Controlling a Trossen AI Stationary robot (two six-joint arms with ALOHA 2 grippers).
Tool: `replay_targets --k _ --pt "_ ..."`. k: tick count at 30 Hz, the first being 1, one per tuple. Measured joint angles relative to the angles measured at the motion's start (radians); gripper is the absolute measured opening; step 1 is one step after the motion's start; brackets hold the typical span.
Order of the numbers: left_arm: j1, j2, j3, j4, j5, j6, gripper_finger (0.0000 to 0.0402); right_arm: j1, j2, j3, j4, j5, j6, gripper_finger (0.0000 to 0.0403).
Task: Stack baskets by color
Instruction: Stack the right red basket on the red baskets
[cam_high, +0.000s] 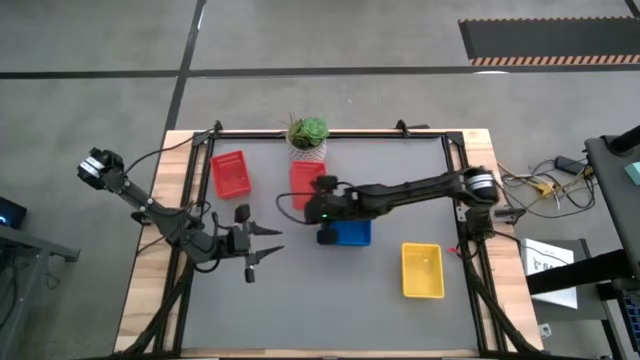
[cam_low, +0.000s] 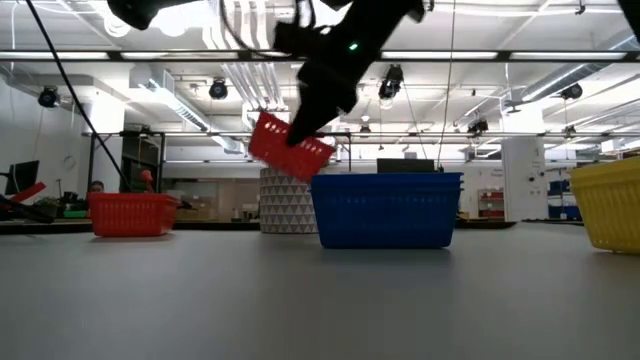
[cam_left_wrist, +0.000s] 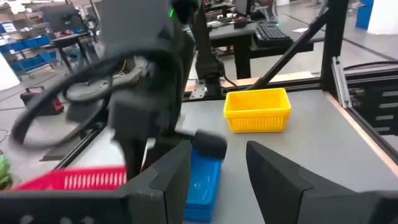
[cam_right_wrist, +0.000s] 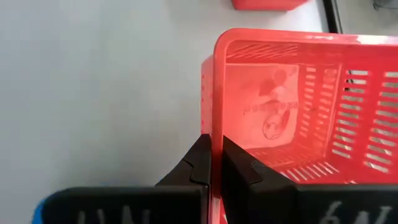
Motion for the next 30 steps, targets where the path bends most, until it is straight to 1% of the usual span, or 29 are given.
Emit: replay_targets --k 3,6,12,16,20,24,27,30 --pt "-0.018 0.003 -0.002 0.001 -0.016 -0.002 0.0141 0.000 0.079 0.072 0.000 0.000 -0.030 0.0008" --pt "-0.025 0.003 -0.006 -0.011 -0.029 -0.037 0.0141 0.000 0.147 0.132 -0.006 0.000 -0.051 0.0008" --pt "-0.028 0.003 -0.006 -0.181 -0.058 -0.193 0.0141 0.005 0.255 0.215 -0.030 -0.001 -0.074 0.0009" --pt "-0.028 0.003 -0.009 -0.225 -0.060 -0.259 0.0141 0.005 0.298 0.242 -0.022 -0.010 -0.062 0.0016" --pt "-0.029 0.003 -0.010 -0.228 -0.060 -0.261 0.0141 0.005 0.326 0.256 -0.020 -0.012 -0.054 0.0045" --pt "-0.028 0.003 -0.005 -0.239 -0.060 -0.260 0.0141 0.005 0.332 0.257 -0.013 -0.012 -0.051 0.0089" --pt "-0.028 0.003 -0.004 -0.241 -0.061 -0.260 0.0141 0.006 0.313 0.256 -0.019 -0.020 -0.051 0.0120" --pt "-0.028 0.003 -0.006 -0.241 -0.061 -0.260 0.0141 0.017 0.271 0.254 -0.027 -0.021 -0.051 0.0139"
